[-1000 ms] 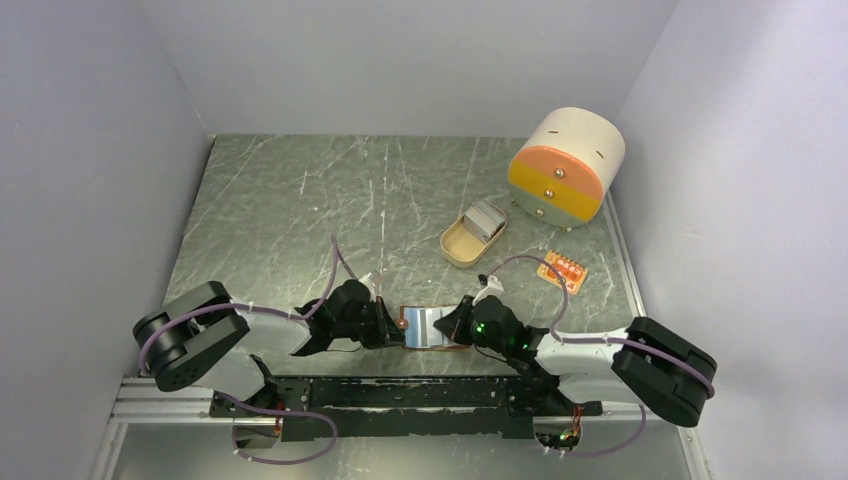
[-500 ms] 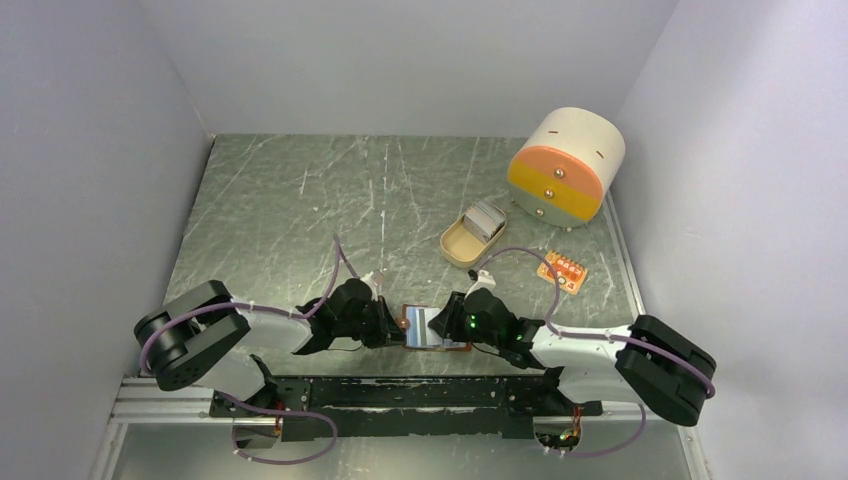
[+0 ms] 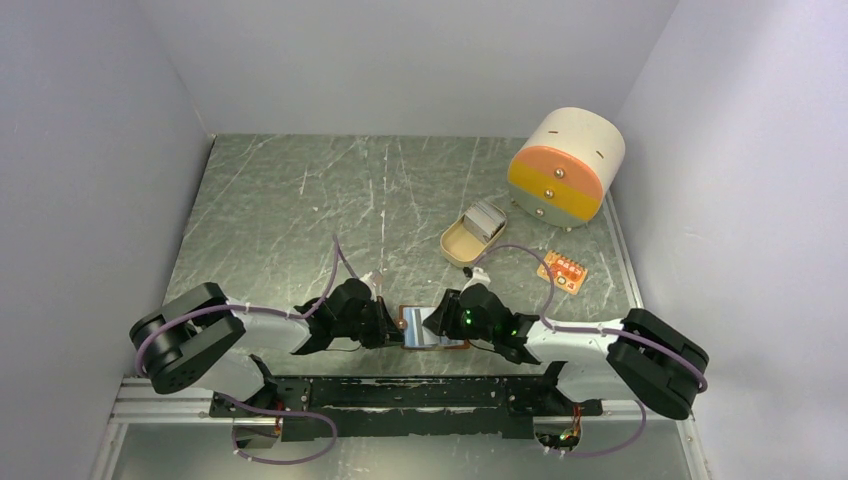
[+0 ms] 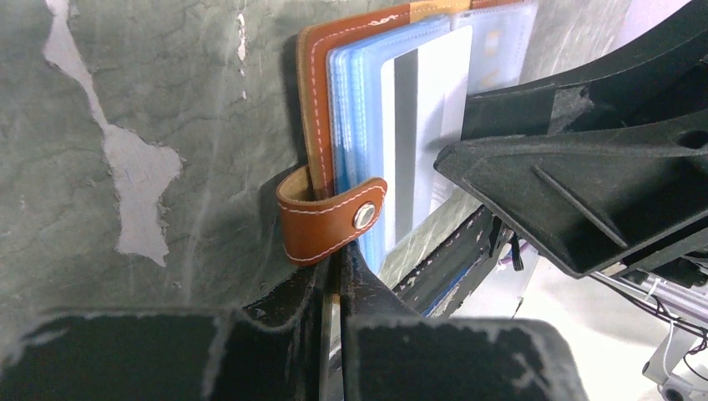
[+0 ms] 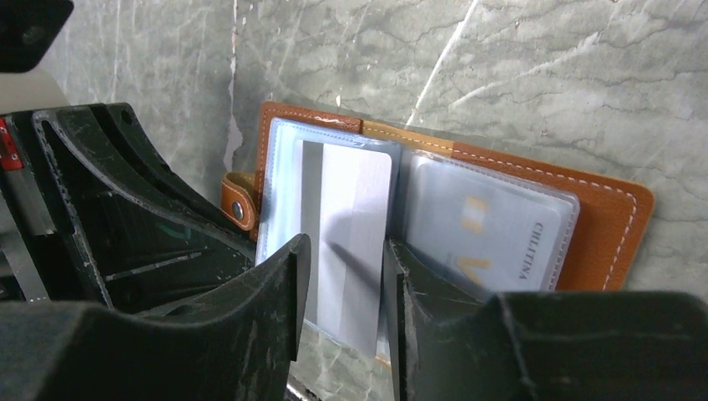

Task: Put the credit cards into the card holder
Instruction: Insert the credit card into the card holder.

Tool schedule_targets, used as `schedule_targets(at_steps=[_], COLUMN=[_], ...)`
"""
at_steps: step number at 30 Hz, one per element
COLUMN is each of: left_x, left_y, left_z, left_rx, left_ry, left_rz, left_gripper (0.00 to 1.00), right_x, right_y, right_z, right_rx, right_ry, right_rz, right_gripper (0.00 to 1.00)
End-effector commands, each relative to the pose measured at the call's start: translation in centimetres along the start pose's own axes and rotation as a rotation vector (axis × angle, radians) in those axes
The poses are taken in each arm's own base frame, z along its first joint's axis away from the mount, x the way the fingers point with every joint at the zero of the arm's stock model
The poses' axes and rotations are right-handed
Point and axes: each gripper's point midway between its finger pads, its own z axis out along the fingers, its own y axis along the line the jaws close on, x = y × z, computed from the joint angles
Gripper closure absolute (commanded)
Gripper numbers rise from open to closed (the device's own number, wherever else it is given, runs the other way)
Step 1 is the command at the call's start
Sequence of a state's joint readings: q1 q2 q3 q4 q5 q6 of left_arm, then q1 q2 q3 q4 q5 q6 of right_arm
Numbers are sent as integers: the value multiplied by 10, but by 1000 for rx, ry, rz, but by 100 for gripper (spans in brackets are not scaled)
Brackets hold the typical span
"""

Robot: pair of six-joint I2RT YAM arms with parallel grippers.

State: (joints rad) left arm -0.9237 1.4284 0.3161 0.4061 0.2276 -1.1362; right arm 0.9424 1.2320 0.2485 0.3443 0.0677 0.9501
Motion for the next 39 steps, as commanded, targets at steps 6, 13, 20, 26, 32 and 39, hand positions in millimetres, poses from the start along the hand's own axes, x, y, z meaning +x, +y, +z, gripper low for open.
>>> schedule_targets(at_steps=[6, 13, 20, 26, 32, 39], left_x=[-1, 0, -1, 0, -1, -4], left_y=[15, 17, 18, 17, 16, 13], left_z=[1, 0, -1, 1, 1, -1], left_rx=[-52, -50, -49, -47, -50, -53], left_ry=[-17, -20, -25, -17, -16, -29], left_rz=[12, 6, 4, 7, 10, 20], left_gripper=[91, 91, 91, 91, 91, 91], right_x=[26, 18, 12, 22, 25, 29], right_y=[-39, -41, -36, -28, -6, 3], right_z=[-18, -23, -24, -17, -8, -4], right_rx=[192, 235, 222, 156, 37, -13], right_ry=[149, 132, 117, 142, 147, 168], right_rz=[-80, -102, -112, -76, -60, -60], right_gripper=[57, 56, 55, 56, 61, 67])
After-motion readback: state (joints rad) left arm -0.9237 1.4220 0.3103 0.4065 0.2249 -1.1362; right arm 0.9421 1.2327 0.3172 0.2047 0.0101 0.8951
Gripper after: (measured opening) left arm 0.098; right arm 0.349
